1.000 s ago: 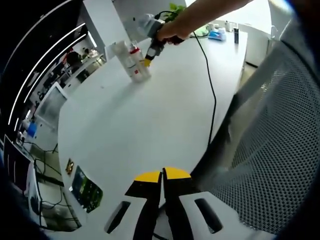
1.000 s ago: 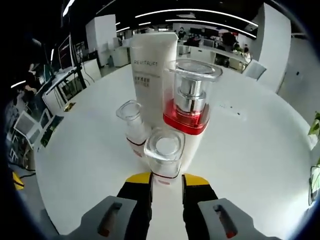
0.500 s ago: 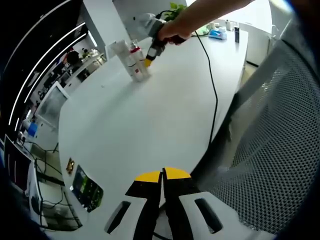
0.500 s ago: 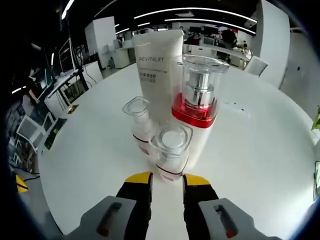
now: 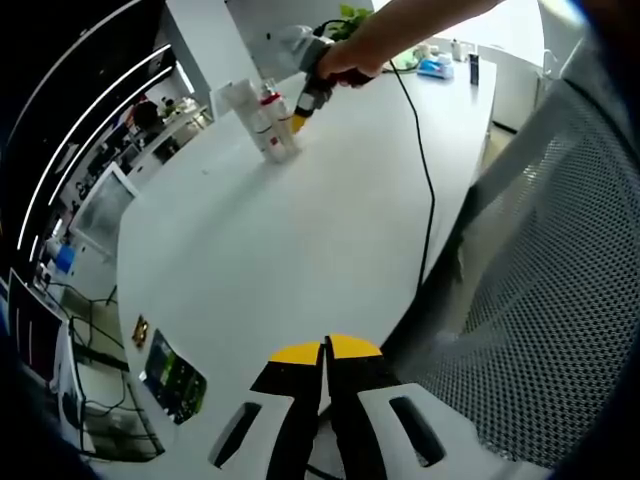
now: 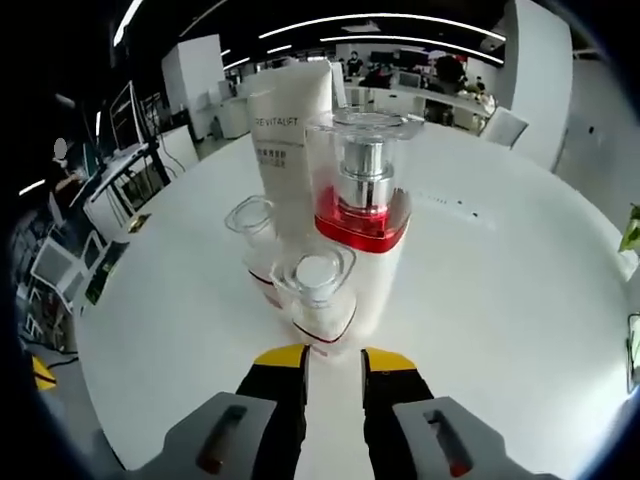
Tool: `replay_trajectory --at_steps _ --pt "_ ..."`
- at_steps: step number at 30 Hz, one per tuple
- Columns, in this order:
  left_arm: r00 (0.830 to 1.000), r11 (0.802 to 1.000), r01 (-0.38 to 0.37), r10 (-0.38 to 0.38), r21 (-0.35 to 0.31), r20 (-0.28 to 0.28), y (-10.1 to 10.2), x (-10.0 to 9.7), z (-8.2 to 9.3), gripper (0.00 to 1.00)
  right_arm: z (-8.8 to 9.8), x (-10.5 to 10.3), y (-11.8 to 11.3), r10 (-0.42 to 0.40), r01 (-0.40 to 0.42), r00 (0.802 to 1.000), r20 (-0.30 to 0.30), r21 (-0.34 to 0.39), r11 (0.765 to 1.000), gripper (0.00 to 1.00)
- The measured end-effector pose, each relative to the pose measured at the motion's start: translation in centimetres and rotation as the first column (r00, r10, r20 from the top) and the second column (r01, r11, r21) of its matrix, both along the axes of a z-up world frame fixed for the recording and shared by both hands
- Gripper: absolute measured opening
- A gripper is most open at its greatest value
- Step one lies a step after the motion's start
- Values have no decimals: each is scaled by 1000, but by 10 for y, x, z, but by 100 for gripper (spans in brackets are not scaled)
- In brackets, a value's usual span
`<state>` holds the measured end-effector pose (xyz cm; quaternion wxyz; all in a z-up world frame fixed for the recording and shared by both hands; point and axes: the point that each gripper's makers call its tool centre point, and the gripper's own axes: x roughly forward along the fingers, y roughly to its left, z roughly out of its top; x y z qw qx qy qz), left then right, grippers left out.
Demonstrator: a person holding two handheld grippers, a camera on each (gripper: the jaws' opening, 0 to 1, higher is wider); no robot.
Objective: Arrange the skincare products in the storage area until every visible bottle or jar stands upright without overlapping.
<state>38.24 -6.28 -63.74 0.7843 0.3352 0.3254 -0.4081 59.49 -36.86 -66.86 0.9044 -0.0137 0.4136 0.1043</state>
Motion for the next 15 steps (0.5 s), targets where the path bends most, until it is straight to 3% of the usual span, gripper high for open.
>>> replay_trajectory --at_steps 3,5,8,9,15 --pt "1000 1000 -2 2 2 0 1 0 0 1 -8 -10 8 -6 6 1000 -18 30 1000 15" --pt "1000 1000 -3 3 1 -1 0 0 0 1 -16 -20 24 -11 15 999 -47 103 995 14" --pt "1000 1000 -2 2 4 -2 1 0 -1 1 -21 -27 43 12 -3 999 -52 159 987 12" --pt "1000 1000 -2 2 4 -2 1 0 -1 1 -19 -26 56 25 -16 999 -41 202 979 12" --pt "1000 1000 0 0 7 -4 1 0 -1 1 5 -7 77 67 -80 996 66 217 973 14"
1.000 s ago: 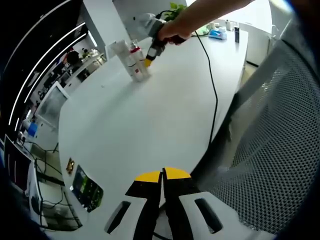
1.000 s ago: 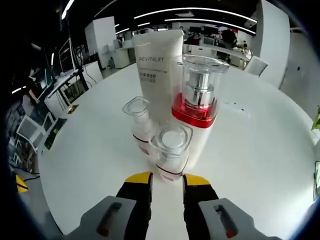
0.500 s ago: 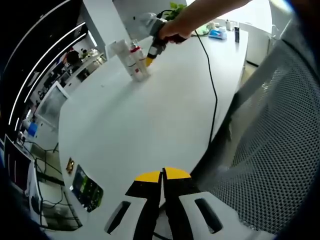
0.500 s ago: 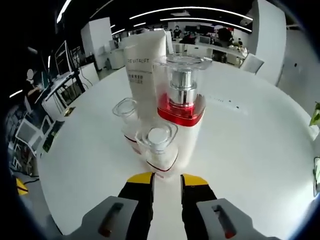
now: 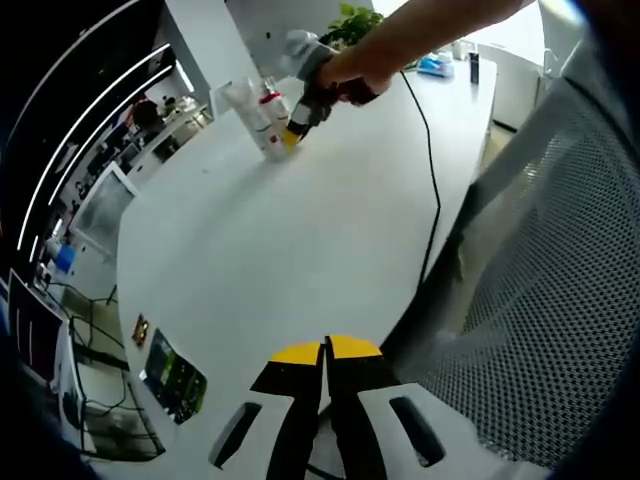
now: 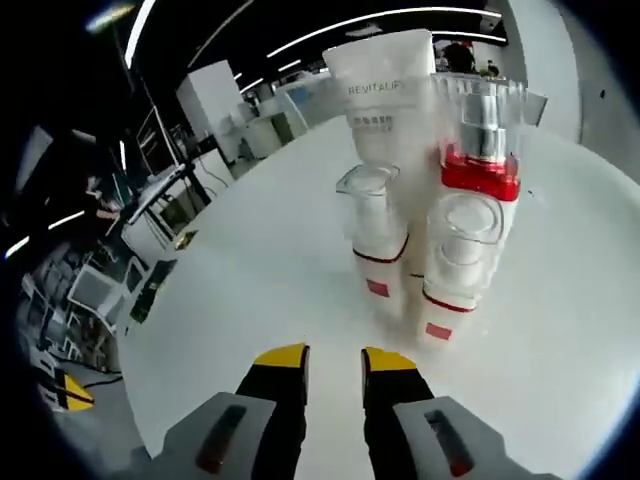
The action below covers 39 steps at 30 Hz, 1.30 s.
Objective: Arrange the skincare products in the storage area until every visible bottle or jar stands upright without overlapping.
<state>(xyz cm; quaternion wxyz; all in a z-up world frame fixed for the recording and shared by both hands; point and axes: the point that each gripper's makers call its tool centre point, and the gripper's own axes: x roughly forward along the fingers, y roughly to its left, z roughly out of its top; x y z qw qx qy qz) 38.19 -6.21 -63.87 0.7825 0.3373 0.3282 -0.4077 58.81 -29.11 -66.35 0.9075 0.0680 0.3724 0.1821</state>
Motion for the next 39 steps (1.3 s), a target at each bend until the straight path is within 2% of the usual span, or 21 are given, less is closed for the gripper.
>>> replay_trajectory --at_steps 3,8,26,29,33,37,39 --pt "1000 1000 -2 2 -1 2 0 0 0 1 8 11 2 6 -6 1000 22 -4 1000 15" --pt "1000 1000 -4 4 -1 3 0 1 0 1 9 19 -3 8 -7 999 33 -43 999 15" --pt "1000 1000 -7 7 1 3 1 1 0 1 16 28 2 -22 21 999 46 20 1000 16" --pt "1000 1000 -8 8 3 3 1 1 0 1 16 25 2 -24 23 999 44 25 999 16" --pt "1000 1000 -15 15 -12 4 1 2 2 1 14 12 8 -16 15 999 40 45 999 18" --pt "999 999 -33 34 -42 12 1 5 7 1 12 -9 20 -13 9 999 32 106 994 19" --pt "999 998 -35 35 -43 13 0 5 6 1 17 -20 28 -9 3 999 43 143 990 20"
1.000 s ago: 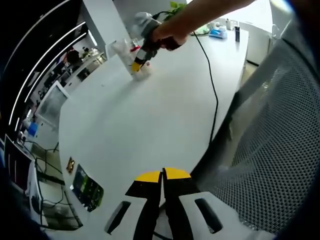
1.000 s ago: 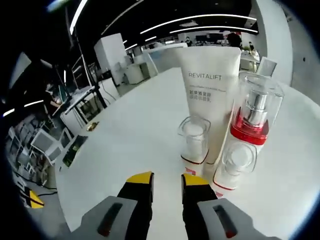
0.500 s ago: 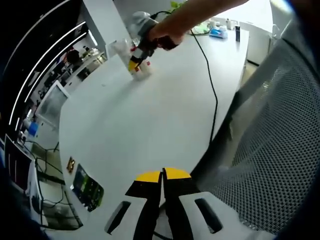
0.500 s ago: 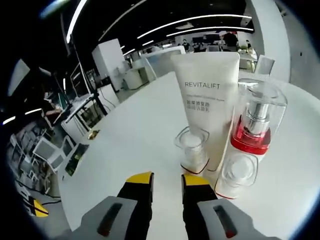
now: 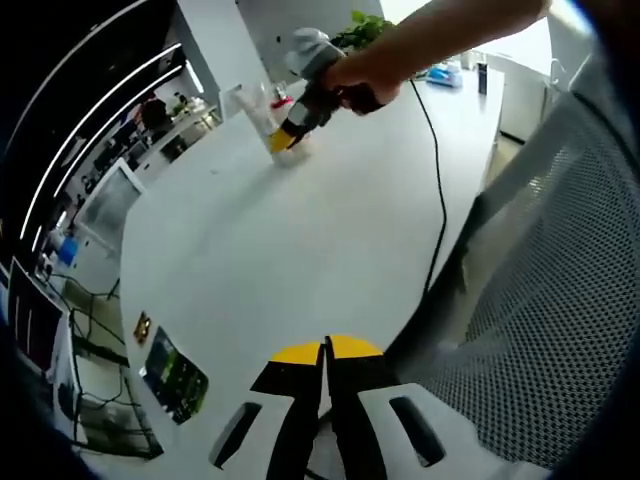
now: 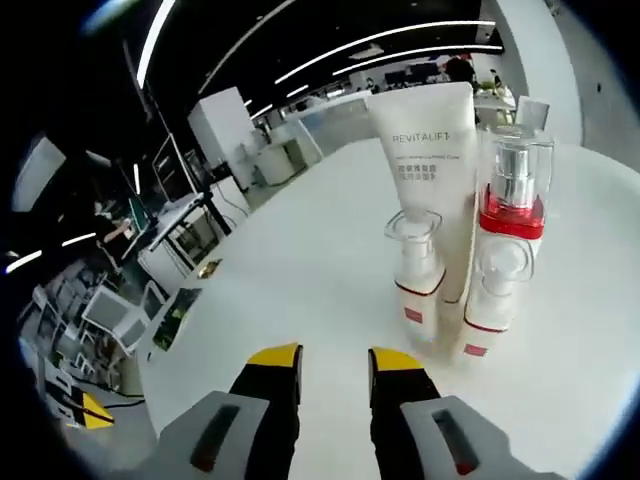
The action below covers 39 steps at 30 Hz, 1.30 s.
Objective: Arrange the skincare products in the storage area until every visible bottle or jar stands upright without overlapping.
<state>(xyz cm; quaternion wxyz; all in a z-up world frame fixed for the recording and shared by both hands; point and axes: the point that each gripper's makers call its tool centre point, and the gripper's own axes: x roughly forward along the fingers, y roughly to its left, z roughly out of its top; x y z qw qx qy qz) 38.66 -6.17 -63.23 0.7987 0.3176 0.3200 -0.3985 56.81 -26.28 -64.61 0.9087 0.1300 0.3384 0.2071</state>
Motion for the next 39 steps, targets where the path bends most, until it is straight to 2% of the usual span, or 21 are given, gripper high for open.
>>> replay_trajectory --at_steps 3,8,9,11,12,13,14,17,19,20,21,25,27,29,31,33,34,35,36,38,39 --pt "1000 1000 5 -5 7 2 0 -1 0 1 10 -17 11 13 -14 1000 11 37 999 23" --pt "1000 1000 17 -17 9 7 -2 -1 0 1 45 -57 41 136 -143 987 90 72 987 24" --pt "1000 1000 23 -23 11 4 -3 -2 0 1 53 -69 47 212 -218 969 125 36 975 16" --pt "999 999 32 -32 11 4 -4 -4 0 1 66 -80 48 240 -240 955 175 -19 970 2" --pt "999 999 36 -36 7 3 -6 -4 1 1 80 -89 52 241 -252 947 212 26 967 0" --pt "999 999 42 -42 2 -2 -7 -5 1 1 89 -91 52 175 -198 962 211 94 976 0" --pt "999 999 47 -47 -2 -3 -8 -6 1 1 94 -98 53 176 -204 963 205 129 970 0" --pt "998 997 60 -61 -49 -17 -16 -10 5 1 105 -115 47 142 -175 971 193 168 970 0" --pt "998 997 55 -56 -58 -31 -19 -10 7 1 113 -128 43 132 -165 971 199 160 973 0" --pt "997 995 61 -64 -80 -38 -22 -11 8 1 118 -132 40 139 -172 963 231 132 976 0" --pt "996 993 66 -71 -96 -48 -25 -13 9 1 117 -139 34 127 -153 968 217 108 982 0" --pt "989 985 95 -111 -145 -102 -36 -24 8 1 125 -155 22 56 -89 969 240 129 988 0" --pt "980 975 123 -149 -185 -132 -44 -31 9 0 125 -162 20 8 -44 979 206 167 985 0" --pt "955 956 131 -192 -263 -224 -55 -45 11 0 134 -169 20 -36 -13 971 234 207 978 0" --pt "931 932 115 -222 -344 -291 -64 -54 17 0 136 -176 28 -39 -14 974 223 232 973 1" --pt "932 913 103 -228 -395 -282 -65 -49 27 0 134 -181 32 -114 63 978 173 274 960 24" --pt "928 898 89 -232 -430 -291 -66 -48 33 0 135 -183 36 -108 50 976 189 284 957 33" --pt "920 868 14 -205 -496 -333 -67 -43 42 0 135 -188 44 -72 14 980 185 297 955 35" --pt "916 845 -39 -183 -533 -358 -66 -37 47 0 131 -194 49 -49 -2 981 186 263 965 31" --pt "907 774 -134 -155 -618 -391 -63 -22 63 0 128 -196 50 -25 -17 973 231 179 984 32" --pt "900 723 -188 -144 -665 -411 -61 -13 73 0 128 -199 53 -4 -32 972 235 147 989 35"
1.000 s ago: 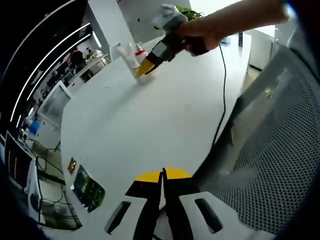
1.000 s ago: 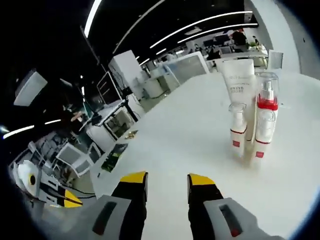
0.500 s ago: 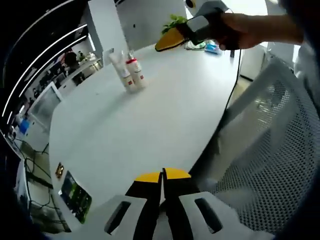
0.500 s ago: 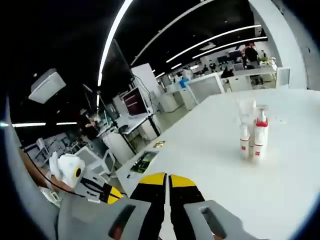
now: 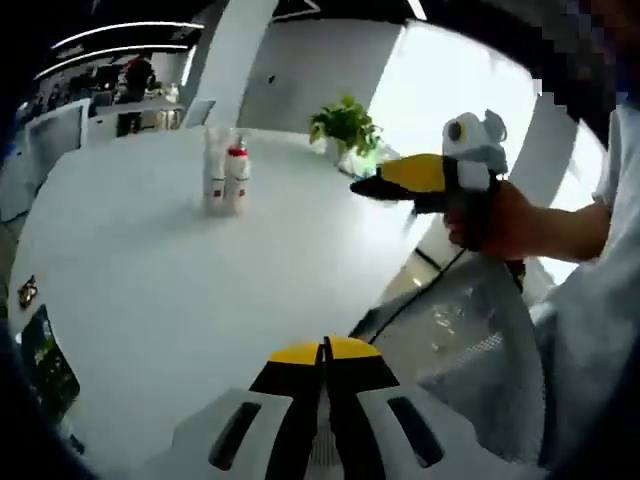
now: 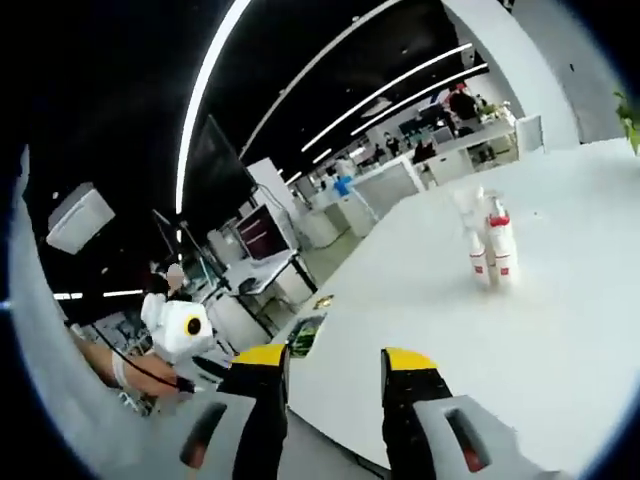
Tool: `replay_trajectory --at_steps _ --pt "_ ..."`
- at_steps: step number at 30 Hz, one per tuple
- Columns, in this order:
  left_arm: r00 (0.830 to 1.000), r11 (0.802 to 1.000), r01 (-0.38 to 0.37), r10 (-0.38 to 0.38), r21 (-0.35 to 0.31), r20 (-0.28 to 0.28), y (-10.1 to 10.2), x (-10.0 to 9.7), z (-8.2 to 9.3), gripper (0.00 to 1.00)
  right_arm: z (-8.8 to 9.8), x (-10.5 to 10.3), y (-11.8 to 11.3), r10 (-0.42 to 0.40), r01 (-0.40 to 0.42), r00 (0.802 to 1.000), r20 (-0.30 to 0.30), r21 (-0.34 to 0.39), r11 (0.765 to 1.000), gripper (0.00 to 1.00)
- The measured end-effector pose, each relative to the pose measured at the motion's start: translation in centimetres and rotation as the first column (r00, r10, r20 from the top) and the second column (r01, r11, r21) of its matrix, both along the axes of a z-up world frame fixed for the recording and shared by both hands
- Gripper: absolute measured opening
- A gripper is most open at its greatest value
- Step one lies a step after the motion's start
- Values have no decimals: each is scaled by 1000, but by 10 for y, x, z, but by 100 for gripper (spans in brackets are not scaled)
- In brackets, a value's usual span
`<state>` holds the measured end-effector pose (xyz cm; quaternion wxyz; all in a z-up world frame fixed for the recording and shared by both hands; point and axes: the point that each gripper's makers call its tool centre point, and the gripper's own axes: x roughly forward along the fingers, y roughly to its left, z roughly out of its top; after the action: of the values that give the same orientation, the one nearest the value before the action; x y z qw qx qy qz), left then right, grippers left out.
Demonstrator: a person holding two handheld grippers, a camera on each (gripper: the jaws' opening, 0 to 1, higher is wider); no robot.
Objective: Arrange the skincare products in the storage area until every visible bottle or jar stands upright without overlapping.
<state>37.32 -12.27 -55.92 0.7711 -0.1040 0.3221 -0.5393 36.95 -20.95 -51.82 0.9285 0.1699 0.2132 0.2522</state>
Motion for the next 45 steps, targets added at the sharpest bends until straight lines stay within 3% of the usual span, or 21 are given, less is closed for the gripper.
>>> replay_trajectory --at_steps 1,2,4,6,8,10,11,14,15,17,21,22,24,28,31,36,38,39,40,42,45 --pt "1000 1000 -15 15 -24 -13 0 3 3 0 1 1 0 -1 1 1000 5 -31 1000 37" --pt "997 994 -26 17 -110 -81 1 6 14 0 5 2 2 3 -1 999 35 -70 998 38" --pt "988 983 -75 50 -167 -148 3 15 22 0 10 2 6 0 5 999 52 -93 996 43" --pt "993 953 -89 63 -289 -100 1 27 48 2 9 2 5 -7 19 997 75 -169 985 50" --pt "989 915 -134 102 -381 -103 2 39 68 14 5 1 1 -9 30 996 88 -242 970 52" --pt "987 892 -131 76 -434 -140 1 40 80 21 -1 -2 1 5 21 996 85 -296 955 50" --pt "989 888 -124 75 -443 -125 1 41 82 21 -2 -2 0 12 22 995 101 -331 943 49" --pt "998 900 -61 42 -431 -54 1 36 83 18 -7 -2 -3 -4 43 994 108 -361 932 49" --pt "999 917 -10 -7 -399 -42 0 28 80 15 -8 -1 -5 -15 59 993 119 -374 926 48" --pt "1000 924 23 -29 -381 -10 -3 24 77 10 -5 3 -10 -25 87 989 149 -424 902 46" --pt "999 940 28 -18 -339 34 -4 25 70 7 -1 6 -7 -26 106 982 186 -436 893 47" --pt "999 931 24 -9 -363 44 -4 26 74 7 -2 6 -8 -24 106 983 182 -451 886 46" --pt "1000 888 11 -7 -459 11 -3 27 90 7 -2 6 -8 -20 108 982 190 -463 880 44" --pt "999 894 -28 45 -448 28 9 44 87 7 -2 8 -6 -10 103 981 192 -479 872 40" --pt "995 886 -96 89 -454 -38 18 59 82 7 -5 8 -4 2 93 982 190 -492 866 38" --pt "978 854 -192 205 -484 -27 39 87 85 7 -12 6 7 71 38 982 176 -549 835 37" --pt "968 874 -239 247 -422 -37 50 100 74 15 -15 4 11 99 15 981 166 -572 820 37" --pt "963 879 -260 264 -400 -47 54 105 70 24 -16 4 11 101 12 981 164 -577 817 37" --pt "948 891 -318 309 -324 -82 61 114 55 40 -16 4 12 105 11 980 168 -576 817 37" --pt "929 907 -367 345 -204 -137 72 121 32 60 -16 4 12 111 5 980 166 -576 817 37" --pt "896 889 -442 430 -121 -112 94 133 17 64 -16 4 12 110 3 980 163 -574 819 38"
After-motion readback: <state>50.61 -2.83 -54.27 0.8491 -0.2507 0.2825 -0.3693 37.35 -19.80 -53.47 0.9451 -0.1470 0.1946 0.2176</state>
